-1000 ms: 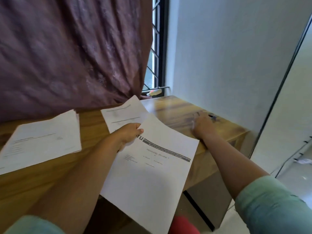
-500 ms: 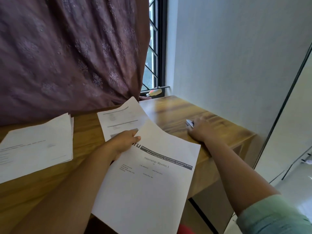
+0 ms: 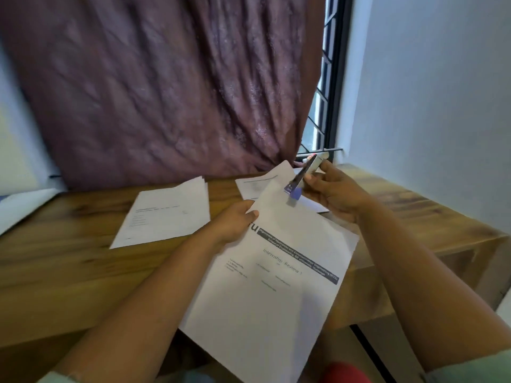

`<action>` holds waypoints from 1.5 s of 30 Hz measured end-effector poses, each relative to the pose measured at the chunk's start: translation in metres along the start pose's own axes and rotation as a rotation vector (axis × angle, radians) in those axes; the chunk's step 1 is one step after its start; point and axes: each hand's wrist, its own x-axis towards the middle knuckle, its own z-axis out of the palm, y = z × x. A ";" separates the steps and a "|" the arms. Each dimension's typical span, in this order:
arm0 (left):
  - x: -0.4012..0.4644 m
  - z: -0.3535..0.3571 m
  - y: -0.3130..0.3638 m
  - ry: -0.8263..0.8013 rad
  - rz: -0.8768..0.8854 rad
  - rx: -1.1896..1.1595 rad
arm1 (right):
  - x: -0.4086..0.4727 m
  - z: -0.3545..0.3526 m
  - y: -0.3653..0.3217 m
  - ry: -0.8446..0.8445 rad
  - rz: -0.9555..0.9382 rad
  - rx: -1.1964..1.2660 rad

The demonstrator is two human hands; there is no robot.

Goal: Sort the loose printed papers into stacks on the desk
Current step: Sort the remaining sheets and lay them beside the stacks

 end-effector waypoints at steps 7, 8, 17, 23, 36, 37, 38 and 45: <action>-0.033 -0.031 -0.009 0.051 -0.004 0.006 | 0.015 0.043 0.011 -0.061 -0.031 -0.057; -0.035 -0.034 -0.011 0.060 -0.006 0.007 | 0.017 0.046 0.013 -0.072 -0.026 -0.074; -0.041 -0.044 -0.018 0.047 -0.054 -0.040 | 0.029 0.076 0.029 -0.175 0.041 -0.186; -0.027 -0.047 -0.016 0.160 0.026 0.021 | 0.039 0.081 0.039 -0.182 0.008 -0.210; -0.007 -0.032 -0.031 0.216 0.067 -0.033 | 0.046 0.077 0.058 -0.134 0.124 -0.247; -0.007 -0.035 -0.034 0.161 0.021 -0.083 | 0.048 0.072 0.059 -0.065 0.156 -0.197; -0.006 -0.037 -0.037 0.127 -0.012 -0.109 | 0.050 0.067 0.057 0.013 0.173 -0.117; -0.014 -0.056 -0.036 0.218 -0.129 -0.318 | 0.039 0.021 0.048 0.082 0.372 -0.769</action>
